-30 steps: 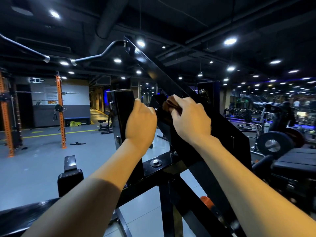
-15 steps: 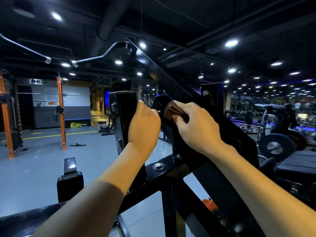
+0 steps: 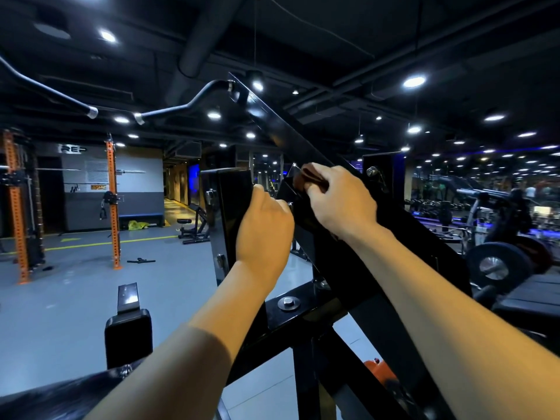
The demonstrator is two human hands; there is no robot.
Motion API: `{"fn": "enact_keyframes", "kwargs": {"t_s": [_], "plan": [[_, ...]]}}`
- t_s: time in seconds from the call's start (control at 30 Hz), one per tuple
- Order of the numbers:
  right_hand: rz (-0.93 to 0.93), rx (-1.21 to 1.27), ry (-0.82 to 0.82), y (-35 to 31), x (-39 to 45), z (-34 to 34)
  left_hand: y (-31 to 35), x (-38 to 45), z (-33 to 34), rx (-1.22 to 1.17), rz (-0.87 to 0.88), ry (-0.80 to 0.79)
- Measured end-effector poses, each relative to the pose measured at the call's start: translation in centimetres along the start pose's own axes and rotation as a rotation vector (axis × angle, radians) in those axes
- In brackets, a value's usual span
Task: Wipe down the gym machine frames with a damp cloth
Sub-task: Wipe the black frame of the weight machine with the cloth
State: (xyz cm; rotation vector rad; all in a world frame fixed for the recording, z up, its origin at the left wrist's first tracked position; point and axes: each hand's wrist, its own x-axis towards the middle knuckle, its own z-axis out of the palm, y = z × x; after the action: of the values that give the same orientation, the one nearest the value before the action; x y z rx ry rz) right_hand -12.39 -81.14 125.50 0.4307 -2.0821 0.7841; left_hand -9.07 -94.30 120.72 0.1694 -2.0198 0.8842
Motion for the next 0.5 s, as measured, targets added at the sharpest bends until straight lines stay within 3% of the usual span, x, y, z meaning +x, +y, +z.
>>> {"fn": "enact_keyframes", "kwargs": {"t_s": [0.17, 0.33, 0.5], "plan": [[-0.109, 0.0, -0.045, 0.3, -2.1, -0.2, -0.1, 0.0, -0.2, -0.015, 0.009, 0.022], [-0.002, -0.012, -0.011, 0.8, 0.2, -0.1, -0.2, -0.1, -0.3, -0.004, 0.017, 0.013], [-0.099, 0.009, -0.046, -0.4, -0.3, 0.3, -0.3, -0.1, -0.2, -0.006, 0.018, 0.029]]}}
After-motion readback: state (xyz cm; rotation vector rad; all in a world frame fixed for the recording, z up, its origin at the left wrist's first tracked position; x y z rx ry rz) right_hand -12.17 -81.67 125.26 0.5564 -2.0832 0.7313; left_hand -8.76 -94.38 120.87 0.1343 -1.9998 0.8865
